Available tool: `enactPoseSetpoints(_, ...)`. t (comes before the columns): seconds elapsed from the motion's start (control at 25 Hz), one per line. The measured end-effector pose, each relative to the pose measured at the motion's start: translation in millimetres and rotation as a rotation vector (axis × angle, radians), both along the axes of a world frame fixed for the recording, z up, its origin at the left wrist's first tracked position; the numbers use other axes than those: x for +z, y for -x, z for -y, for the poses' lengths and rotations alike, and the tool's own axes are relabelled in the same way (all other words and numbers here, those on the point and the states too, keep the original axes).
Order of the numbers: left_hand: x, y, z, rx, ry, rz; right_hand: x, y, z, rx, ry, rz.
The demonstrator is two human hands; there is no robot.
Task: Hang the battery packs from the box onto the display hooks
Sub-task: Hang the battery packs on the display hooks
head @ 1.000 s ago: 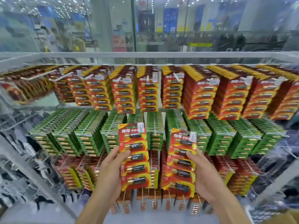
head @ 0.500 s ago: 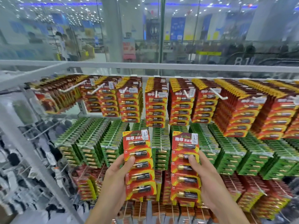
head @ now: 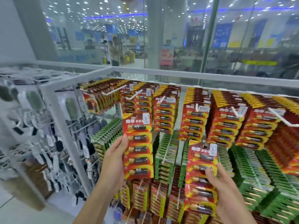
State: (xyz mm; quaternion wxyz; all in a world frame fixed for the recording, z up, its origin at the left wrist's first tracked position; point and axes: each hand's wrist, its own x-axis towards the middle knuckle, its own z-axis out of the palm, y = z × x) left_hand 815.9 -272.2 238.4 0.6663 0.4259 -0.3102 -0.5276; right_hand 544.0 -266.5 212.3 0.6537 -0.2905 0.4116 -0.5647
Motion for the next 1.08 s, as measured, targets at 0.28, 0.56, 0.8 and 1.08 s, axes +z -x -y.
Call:
enactPoseSetpoints(0.28,29.7,-55.9,46.0,0.039,0.057,0.109,-2.7,-30.5,30.6,0.047,0.013,-0.006)
enactPoseSetpoints(0.56,30.3,-74.5,72.2,-0.071,0.063,0.156,-0.1,-48.3,34.1,-0.055,-0.001,0.006)
enactPoseSetpoints(0.8,15.9,-78.9,86.0,-0.135,0.069,0.146,0.7,-45.1,29.9,-0.123,-0.02,-0.003)
enactPoseSetpoints(1.08,12.0,-70.8,108.7,-0.117,0.016,0.144,11.2,-47.8,25.5,-0.116,-0.03,-0.025)
